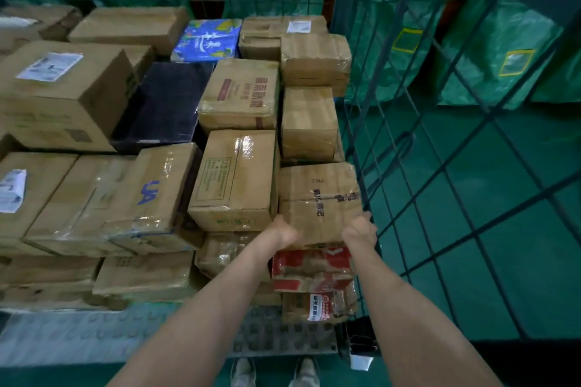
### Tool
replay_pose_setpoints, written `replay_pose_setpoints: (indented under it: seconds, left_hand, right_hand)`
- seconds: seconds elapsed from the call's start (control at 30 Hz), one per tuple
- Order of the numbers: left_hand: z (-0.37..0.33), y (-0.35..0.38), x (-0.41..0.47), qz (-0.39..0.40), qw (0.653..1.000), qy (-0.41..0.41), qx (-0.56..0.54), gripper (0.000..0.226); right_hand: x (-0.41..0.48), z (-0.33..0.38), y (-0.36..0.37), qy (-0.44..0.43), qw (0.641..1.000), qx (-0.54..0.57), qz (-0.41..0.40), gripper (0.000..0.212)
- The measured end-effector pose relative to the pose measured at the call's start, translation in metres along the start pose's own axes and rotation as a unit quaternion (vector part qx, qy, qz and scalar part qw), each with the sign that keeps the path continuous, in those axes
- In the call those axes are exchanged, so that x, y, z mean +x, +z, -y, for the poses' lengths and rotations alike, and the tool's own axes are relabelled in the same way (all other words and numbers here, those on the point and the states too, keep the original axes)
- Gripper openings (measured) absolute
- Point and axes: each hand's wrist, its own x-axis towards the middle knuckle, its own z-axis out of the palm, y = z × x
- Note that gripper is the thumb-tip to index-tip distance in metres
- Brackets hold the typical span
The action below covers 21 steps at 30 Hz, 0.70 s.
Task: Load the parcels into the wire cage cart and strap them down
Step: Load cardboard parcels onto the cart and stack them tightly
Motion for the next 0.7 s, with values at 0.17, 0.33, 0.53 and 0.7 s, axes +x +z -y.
replay_pose_setpoints:
  seconds: [0.17,0.33,0.53,0.7]
  left_hand:
    - [0.004,0.009,-0.008,0.018,0.998,-0.013,-0.058,0.06]
    - [0.006,0.023,-0.003,0.03,0.987,-0.013,-0.156,0.074]
    - [0.003,0.038,0.002,-0.054,0.973,0.01,-0.225,0.056]
    - [-0.002,0.045,-0.001,-0.089,0.98,0.038,-0.172,0.045]
  right_hand:
    - [0.008,-0.007,0.008,-0.048,0.998,-0.045,-0.02,0.046]
    - [-0.001,-0.011,0.002,-0.049,0.993,-0.084,0.067,0.05]
    - [0.003,-0.009,-0.012,-0.093,0.977,-0.166,0.1,0.045]
    - [0.001,-0.015,-0.017,-0.129,0.966,-0.199,0.099,0.06]
